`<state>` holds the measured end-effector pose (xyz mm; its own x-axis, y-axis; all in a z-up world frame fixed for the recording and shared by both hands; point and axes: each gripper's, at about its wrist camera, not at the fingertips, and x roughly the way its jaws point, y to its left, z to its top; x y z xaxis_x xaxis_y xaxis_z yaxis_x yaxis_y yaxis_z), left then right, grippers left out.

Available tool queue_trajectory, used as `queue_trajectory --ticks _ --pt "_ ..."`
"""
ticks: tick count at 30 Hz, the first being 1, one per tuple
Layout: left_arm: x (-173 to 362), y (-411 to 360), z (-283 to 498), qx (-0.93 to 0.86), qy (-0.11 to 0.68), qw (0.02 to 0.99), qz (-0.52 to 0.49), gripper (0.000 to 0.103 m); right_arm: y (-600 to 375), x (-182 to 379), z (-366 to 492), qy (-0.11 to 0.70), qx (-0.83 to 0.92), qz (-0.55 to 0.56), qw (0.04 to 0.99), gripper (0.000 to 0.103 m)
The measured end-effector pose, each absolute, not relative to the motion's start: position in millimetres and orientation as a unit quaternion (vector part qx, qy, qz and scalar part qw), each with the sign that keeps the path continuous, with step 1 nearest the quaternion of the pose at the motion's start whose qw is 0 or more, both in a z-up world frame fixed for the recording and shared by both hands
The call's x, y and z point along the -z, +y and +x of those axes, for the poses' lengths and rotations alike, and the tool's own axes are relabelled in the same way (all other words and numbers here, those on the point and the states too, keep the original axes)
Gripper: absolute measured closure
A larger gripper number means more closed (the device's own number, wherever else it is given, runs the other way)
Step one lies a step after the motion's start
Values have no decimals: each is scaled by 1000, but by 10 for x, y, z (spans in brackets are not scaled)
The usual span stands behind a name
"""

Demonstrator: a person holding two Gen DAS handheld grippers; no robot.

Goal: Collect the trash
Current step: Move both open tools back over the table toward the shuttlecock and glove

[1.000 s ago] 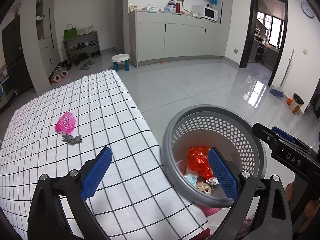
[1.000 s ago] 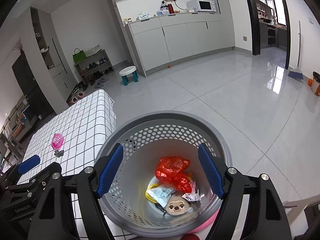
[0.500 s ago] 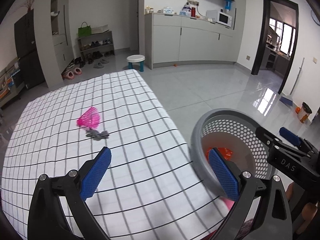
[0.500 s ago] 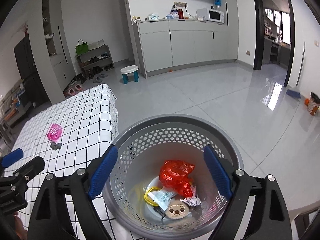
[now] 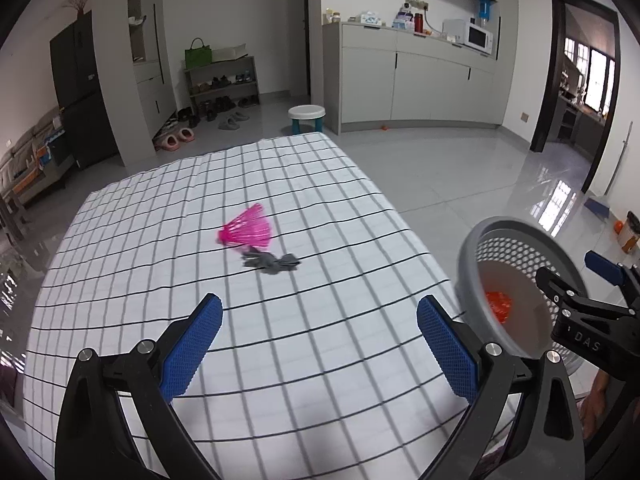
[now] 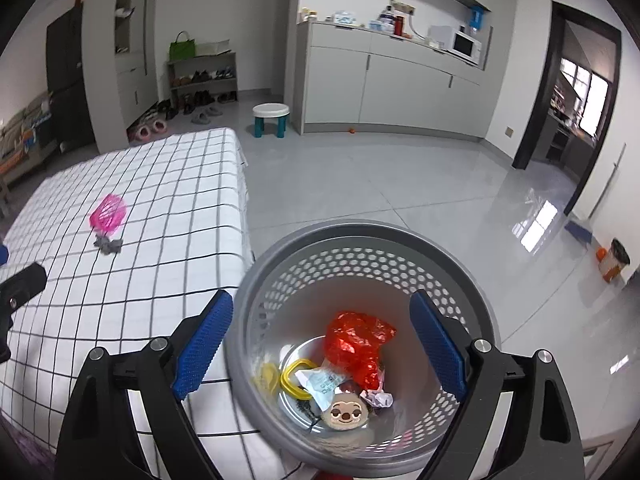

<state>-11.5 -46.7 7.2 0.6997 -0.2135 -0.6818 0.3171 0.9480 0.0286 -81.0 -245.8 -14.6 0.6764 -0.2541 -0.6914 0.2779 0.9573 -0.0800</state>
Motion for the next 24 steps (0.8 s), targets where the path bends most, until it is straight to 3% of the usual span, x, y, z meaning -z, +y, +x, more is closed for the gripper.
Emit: queue_trajectory --ticks 24 --pt "89 129 283 92 357 928 61 7 -1761 162 -139 388 106 -40 915 17"
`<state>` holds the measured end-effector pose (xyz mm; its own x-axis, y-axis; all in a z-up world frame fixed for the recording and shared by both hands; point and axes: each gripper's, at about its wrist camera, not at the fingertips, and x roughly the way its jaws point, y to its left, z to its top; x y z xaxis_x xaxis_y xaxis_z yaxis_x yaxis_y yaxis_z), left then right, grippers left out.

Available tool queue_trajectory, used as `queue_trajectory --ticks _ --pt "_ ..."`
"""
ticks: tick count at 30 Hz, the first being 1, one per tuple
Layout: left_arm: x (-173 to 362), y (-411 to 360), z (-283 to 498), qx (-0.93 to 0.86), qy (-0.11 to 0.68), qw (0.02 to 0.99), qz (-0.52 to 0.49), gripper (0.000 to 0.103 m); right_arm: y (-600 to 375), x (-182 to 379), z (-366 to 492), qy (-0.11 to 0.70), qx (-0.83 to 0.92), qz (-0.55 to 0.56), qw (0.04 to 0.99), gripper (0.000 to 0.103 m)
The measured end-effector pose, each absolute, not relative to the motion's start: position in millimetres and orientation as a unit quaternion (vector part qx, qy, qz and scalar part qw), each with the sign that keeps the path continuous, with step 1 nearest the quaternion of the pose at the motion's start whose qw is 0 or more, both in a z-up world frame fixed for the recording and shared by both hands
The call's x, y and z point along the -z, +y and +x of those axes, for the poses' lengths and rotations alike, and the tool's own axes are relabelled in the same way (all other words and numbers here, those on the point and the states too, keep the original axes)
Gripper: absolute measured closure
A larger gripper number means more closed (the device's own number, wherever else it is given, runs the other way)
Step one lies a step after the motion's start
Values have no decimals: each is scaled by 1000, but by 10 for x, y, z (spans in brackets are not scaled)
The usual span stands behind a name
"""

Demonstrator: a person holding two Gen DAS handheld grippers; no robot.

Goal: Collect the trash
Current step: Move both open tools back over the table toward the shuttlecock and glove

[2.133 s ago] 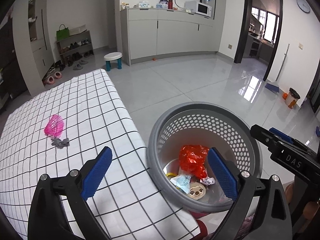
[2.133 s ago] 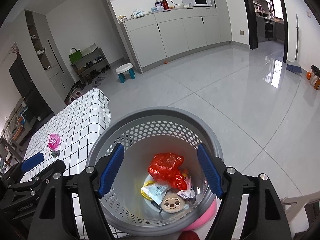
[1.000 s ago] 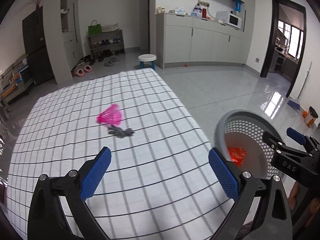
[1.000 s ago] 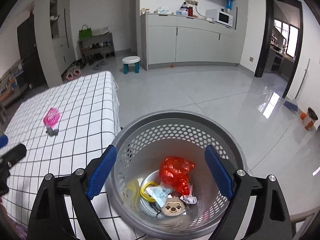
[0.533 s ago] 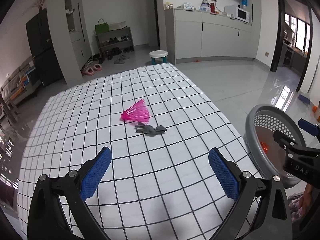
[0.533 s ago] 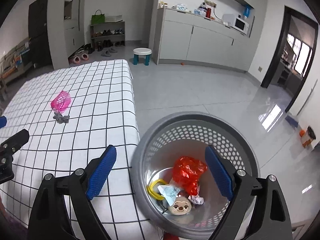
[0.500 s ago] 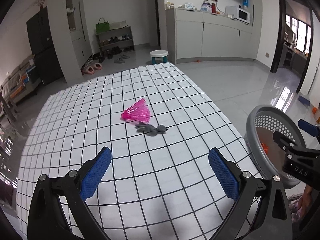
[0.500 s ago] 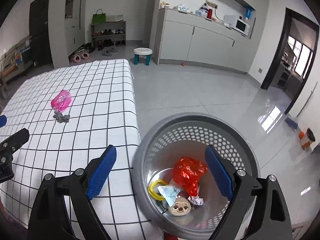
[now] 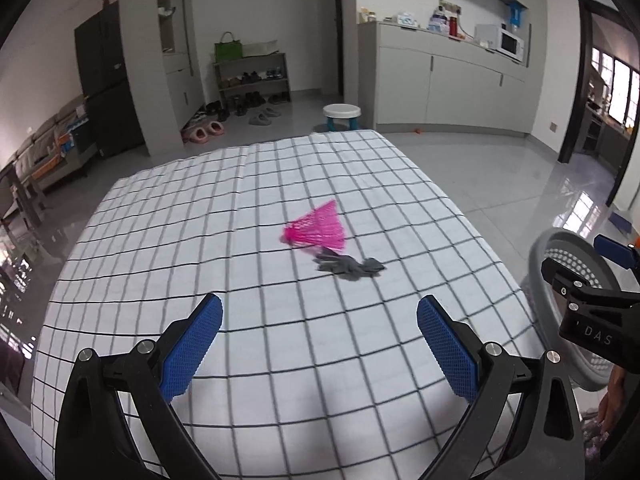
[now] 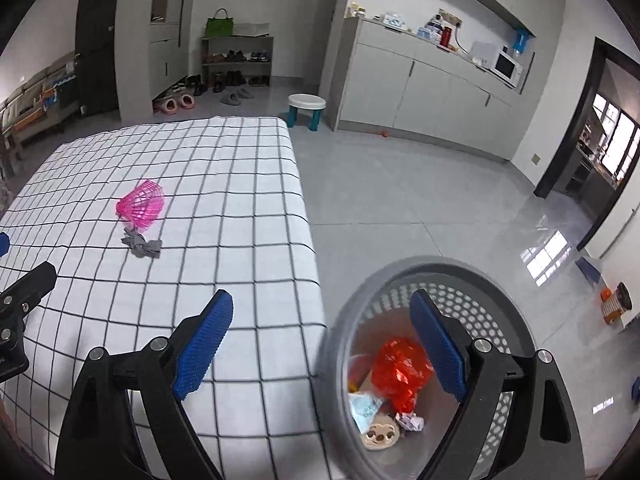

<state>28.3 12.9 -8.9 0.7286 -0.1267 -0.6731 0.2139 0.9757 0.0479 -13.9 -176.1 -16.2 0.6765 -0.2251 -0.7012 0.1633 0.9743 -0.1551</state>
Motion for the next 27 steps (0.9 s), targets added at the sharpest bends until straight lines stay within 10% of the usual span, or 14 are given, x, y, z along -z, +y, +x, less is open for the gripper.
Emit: queue_trajectory --ticks 27 --pt "262 880 796 7 405 914 -18 7 -835 637 906 457 -55 -78 884 17"
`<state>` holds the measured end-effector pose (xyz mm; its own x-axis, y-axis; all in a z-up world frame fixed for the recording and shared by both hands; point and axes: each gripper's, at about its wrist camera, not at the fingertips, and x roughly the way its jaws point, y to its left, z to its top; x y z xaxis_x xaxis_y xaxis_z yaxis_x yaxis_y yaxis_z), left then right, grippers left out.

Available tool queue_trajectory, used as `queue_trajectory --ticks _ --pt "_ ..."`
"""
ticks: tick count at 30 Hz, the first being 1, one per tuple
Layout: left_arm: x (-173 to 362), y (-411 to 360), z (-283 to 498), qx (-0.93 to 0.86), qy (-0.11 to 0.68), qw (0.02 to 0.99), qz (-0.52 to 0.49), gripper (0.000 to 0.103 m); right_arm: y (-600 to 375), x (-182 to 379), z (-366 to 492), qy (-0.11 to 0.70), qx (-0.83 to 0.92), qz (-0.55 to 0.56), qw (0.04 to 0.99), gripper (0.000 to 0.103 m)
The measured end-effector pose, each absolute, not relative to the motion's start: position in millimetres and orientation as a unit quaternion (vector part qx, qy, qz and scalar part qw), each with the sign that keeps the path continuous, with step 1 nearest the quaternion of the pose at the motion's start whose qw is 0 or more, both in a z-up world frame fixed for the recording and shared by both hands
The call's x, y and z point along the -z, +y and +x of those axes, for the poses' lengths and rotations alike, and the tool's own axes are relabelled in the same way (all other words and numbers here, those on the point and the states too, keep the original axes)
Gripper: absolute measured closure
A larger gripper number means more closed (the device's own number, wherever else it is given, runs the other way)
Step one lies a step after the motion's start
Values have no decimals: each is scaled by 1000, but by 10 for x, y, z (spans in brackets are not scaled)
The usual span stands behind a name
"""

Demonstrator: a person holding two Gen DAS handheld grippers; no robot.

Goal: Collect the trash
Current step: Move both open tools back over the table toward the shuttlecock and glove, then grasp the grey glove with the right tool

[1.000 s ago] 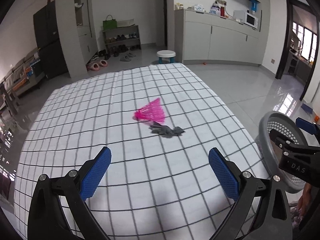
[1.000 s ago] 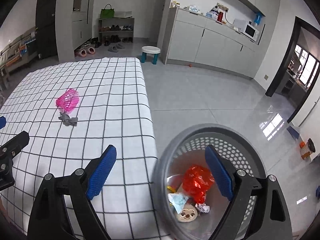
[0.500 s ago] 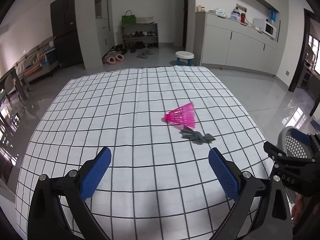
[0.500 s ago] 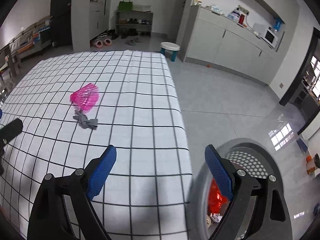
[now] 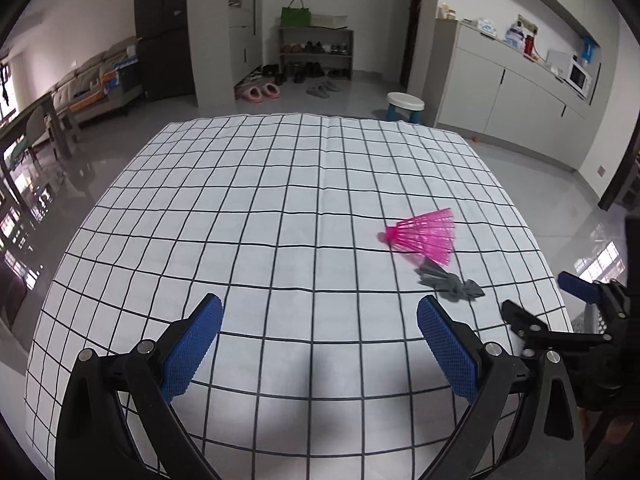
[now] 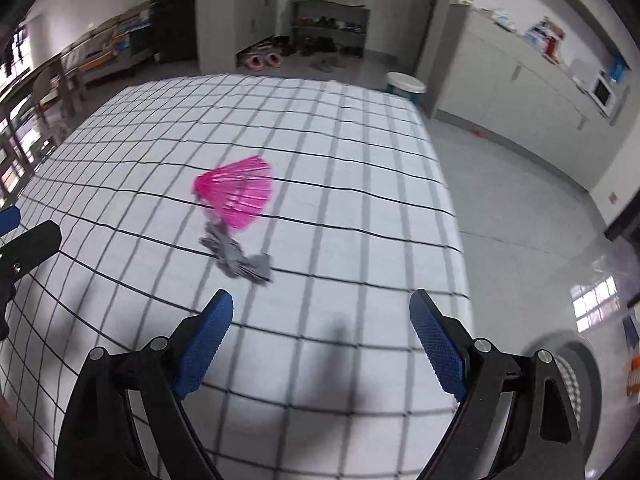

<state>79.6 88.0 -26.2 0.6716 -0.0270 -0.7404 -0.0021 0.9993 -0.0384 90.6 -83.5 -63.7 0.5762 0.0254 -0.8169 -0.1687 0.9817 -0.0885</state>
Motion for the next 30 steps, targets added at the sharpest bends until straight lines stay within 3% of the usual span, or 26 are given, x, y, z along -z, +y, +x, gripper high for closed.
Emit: queue_trajectory --ticks 23,28,30 --pt "344 928 865 23 426 904 -33 7 -438 964 1388 474 -98 -111 868 18" --pt "344 932 857 24 426 904 -35 7 -372 975 1357 473 -114 -110 867 35" --pt "343 929 855 24 426 904 -34 7 -341 963 1345 473 -122 -111 865 56"
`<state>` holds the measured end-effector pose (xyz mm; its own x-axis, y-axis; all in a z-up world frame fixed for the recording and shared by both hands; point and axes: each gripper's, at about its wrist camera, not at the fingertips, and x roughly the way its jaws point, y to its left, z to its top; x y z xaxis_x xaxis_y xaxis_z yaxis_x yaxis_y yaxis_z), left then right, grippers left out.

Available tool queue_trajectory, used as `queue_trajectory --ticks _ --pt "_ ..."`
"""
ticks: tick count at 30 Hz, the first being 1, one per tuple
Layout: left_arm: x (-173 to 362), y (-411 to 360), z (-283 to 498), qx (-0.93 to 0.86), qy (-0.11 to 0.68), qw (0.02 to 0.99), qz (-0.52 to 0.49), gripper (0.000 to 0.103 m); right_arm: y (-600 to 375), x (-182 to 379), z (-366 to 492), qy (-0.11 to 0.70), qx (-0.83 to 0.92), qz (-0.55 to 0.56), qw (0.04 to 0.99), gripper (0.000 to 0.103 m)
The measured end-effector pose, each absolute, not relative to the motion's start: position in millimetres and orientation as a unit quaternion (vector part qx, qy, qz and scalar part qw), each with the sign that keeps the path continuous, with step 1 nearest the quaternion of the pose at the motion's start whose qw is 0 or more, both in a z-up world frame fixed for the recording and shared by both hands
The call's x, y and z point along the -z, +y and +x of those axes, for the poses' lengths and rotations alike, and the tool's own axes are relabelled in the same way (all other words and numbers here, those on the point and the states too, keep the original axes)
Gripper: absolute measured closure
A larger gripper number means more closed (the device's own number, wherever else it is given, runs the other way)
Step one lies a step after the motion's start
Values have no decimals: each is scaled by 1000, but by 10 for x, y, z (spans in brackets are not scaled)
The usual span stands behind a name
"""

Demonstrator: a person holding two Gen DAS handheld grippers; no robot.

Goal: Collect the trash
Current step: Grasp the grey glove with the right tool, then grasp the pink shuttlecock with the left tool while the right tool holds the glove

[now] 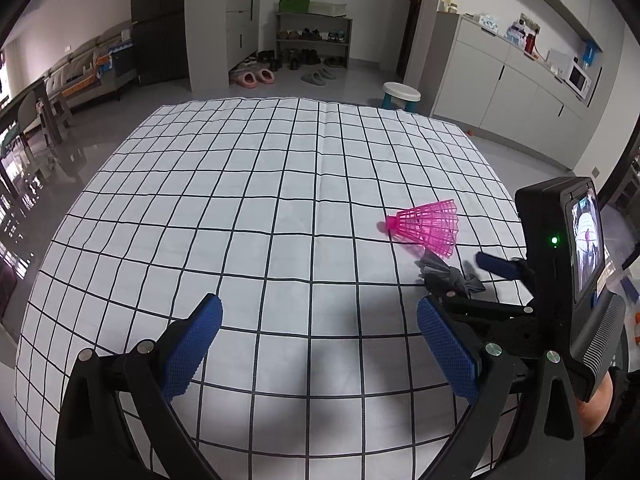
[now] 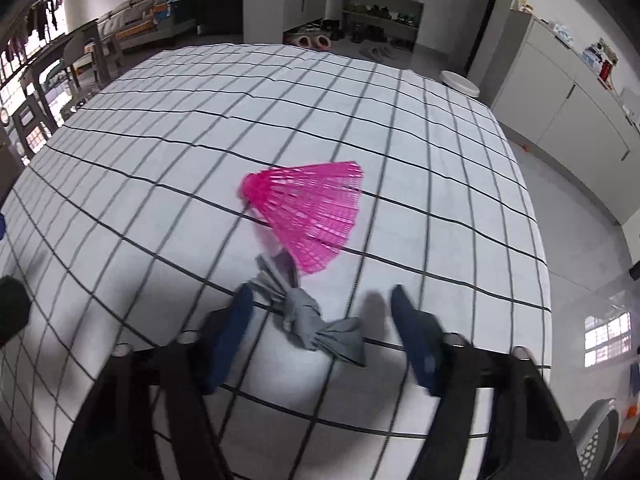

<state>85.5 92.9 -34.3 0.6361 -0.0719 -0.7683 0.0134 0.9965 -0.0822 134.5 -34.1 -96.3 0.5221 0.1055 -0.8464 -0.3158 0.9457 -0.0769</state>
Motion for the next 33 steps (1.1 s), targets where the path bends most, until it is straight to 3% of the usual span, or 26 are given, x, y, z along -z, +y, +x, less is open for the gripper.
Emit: queue_trajectory --ticks 1,3,4,22,33 --pt "338 928 860 23 426 904 -34 7 -326 957 1344 474 -126 -113 864 62" --pt "338 925 860 22 425 904 -33 7 -306 953 1335 475 -131 -119 862 84" --pt "337 928 855 22 425 904 -33 7 -295 948 1324 475 -130 -121 862 86" --pt "434 502 850 55 445 894 0 7 -1318 668 772 482 -53 -13 874 87" --pt "366 122 1317 53 430 901 4 7 -1874 564 687 459 -35 44 887 87"
